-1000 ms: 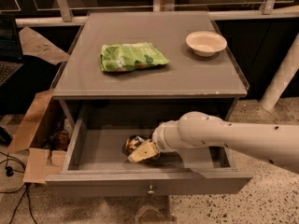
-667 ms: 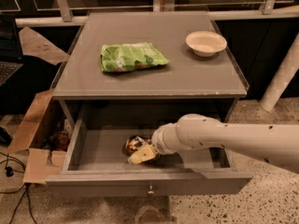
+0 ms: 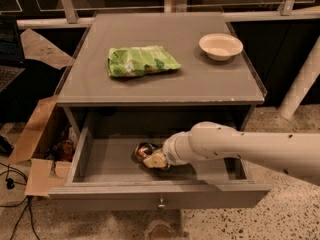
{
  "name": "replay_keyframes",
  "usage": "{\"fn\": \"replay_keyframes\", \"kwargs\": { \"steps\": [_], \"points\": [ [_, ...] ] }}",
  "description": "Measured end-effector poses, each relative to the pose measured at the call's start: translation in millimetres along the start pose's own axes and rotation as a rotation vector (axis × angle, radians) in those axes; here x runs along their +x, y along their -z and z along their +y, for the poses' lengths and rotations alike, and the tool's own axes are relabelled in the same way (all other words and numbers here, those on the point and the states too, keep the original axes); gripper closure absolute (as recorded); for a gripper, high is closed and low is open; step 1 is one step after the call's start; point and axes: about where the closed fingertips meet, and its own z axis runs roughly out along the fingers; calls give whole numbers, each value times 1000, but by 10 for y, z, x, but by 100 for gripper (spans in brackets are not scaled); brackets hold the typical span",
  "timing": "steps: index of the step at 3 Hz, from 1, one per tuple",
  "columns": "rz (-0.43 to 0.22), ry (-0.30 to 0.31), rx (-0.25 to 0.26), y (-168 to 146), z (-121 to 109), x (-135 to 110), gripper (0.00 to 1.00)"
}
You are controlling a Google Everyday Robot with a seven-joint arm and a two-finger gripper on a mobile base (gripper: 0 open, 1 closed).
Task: Pick orange can from top drawer and place on counter
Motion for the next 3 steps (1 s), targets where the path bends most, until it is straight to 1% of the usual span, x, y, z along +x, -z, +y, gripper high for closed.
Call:
{"fn": "replay_keyframes", "kwargs": {
  "steps": [2, 3],
  "points": [
    [0, 0, 0, 0, 0, 0, 88],
    [0, 0, 0, 0, 0, 0, 100]
  ]
}}
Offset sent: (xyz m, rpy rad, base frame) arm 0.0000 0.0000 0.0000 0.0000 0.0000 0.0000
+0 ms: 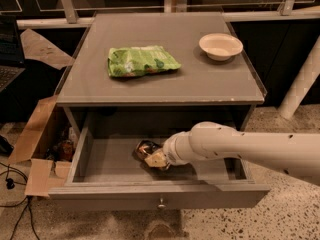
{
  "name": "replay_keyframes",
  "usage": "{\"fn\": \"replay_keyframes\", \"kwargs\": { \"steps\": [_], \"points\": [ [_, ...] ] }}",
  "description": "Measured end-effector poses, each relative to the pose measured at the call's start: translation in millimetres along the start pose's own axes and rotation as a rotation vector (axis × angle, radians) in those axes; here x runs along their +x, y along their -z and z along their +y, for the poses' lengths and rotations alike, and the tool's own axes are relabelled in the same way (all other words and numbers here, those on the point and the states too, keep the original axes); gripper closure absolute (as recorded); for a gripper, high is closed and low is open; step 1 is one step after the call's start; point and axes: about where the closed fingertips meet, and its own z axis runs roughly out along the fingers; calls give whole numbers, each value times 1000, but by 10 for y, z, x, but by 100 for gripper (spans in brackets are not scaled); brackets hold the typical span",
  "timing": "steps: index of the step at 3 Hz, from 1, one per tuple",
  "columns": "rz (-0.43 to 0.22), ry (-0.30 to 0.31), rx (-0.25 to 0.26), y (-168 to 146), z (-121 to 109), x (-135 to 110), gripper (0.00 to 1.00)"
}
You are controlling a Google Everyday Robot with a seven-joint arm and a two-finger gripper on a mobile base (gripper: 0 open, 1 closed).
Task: Pick orange can from top drawer and place on counter
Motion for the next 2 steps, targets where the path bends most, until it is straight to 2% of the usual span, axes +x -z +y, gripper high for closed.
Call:
{"fn": "replay_keyframes", "kwargs": {
  "steps": [1, 2],
  "points": [
    [-25, 22, -6, 102, 37, -65, 100],
    [-63, 59, -32, 375, 108, -189, 100]
  ]
}}
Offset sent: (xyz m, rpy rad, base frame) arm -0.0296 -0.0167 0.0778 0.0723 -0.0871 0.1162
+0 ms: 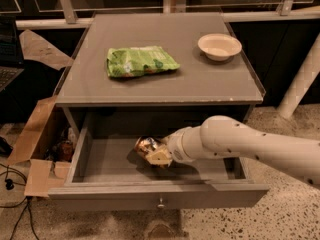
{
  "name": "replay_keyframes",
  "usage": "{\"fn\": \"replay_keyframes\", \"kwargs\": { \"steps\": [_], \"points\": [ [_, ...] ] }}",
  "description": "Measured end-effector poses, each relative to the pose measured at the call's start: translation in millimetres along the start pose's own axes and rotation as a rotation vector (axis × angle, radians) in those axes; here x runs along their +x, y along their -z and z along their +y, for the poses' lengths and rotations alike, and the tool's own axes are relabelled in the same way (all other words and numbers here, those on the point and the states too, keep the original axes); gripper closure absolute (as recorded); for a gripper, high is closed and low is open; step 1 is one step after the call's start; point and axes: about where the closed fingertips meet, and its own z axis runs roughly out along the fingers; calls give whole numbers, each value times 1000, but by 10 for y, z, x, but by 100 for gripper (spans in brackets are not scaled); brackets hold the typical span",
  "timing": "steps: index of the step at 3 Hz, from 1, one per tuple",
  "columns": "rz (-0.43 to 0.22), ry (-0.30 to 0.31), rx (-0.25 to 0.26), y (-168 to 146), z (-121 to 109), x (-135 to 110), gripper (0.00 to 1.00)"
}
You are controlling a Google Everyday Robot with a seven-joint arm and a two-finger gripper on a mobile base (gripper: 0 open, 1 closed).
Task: Pick orange can from top drawer and place on counter
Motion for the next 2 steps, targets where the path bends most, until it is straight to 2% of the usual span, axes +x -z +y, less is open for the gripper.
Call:
{"fn": "replay_keyframes", "kwargs": {
  "steps": [1, 2],
  "points": [
    [-46, 41, -2, 390, 81, -134, 100],
    [-77, 138, 0, 869, 216, -327, 100]
  ]
}}
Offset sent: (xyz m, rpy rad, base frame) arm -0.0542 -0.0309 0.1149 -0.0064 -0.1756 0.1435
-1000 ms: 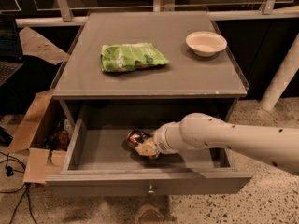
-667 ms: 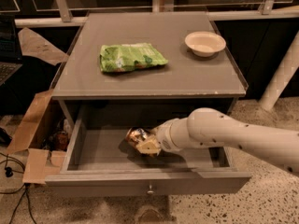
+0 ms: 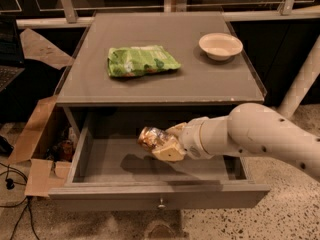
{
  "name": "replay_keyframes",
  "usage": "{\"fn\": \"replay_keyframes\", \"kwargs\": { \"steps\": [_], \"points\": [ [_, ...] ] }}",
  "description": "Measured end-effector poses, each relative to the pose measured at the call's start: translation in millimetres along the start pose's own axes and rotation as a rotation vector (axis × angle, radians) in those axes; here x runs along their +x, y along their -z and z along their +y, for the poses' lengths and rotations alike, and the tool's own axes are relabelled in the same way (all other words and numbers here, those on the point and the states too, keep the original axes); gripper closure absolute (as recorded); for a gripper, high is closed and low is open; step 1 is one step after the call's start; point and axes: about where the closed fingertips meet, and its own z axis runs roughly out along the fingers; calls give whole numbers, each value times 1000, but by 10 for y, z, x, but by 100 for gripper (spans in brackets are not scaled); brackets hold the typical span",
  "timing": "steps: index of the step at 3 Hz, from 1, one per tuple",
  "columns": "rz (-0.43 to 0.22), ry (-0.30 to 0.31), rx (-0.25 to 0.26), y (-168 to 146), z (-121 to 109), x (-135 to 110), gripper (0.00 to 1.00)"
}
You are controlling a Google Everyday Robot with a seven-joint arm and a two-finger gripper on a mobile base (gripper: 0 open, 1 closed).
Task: Pick orange can from top drawer and place on counter
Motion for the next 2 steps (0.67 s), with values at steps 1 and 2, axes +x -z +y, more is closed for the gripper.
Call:
{"fn": "replay_keyframes", "kwargs": {
  "steps": [1, 2],
  "points": [
    [-21, 51, 12, 269, 23, -179, 100],
    [-56, 106, 60, 592, -99, -555, 100]
  ]
}}
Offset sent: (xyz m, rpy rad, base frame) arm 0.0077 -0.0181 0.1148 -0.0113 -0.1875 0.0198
